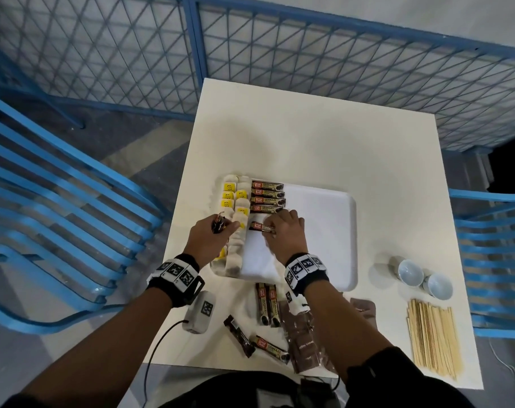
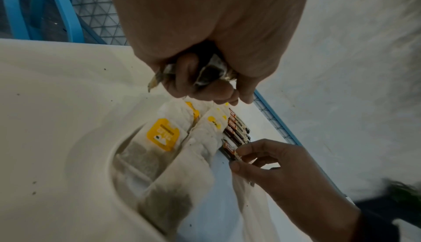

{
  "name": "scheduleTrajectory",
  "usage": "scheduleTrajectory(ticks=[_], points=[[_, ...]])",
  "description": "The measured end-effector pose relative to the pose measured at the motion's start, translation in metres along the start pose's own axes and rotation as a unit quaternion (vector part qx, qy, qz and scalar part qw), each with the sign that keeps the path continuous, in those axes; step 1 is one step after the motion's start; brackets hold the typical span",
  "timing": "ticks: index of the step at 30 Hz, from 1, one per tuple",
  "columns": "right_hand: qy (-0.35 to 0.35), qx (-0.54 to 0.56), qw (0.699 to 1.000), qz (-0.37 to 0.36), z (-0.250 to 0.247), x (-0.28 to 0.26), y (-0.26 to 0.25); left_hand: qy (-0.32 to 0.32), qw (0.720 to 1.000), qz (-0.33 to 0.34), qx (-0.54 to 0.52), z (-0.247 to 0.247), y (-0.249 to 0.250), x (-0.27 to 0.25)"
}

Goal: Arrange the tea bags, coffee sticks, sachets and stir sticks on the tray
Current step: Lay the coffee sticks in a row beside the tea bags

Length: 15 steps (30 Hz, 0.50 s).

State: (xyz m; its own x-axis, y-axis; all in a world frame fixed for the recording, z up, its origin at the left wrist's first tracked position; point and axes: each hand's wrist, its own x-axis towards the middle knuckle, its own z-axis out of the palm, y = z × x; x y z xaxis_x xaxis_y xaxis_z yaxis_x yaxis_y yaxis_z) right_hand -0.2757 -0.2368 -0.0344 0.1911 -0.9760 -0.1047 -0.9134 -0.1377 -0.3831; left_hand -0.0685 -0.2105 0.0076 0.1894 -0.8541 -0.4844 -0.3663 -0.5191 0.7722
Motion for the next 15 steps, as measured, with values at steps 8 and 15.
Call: scheduleTrajectory(ticks=[8, 15], points=[[0.042, -0.006, 0.999, 0.002, 0.006, -0.005, 0.005, 0.006, 1.0, -0.001, 0.005, -0.006, -0.002, 0.004], [0.066, -0.003, 0.998, 0.024, 0.011, 0.002, 0.003, -0.002, 1.0, -0.01, -0.011, -0.008, -0.001, -0.001]])
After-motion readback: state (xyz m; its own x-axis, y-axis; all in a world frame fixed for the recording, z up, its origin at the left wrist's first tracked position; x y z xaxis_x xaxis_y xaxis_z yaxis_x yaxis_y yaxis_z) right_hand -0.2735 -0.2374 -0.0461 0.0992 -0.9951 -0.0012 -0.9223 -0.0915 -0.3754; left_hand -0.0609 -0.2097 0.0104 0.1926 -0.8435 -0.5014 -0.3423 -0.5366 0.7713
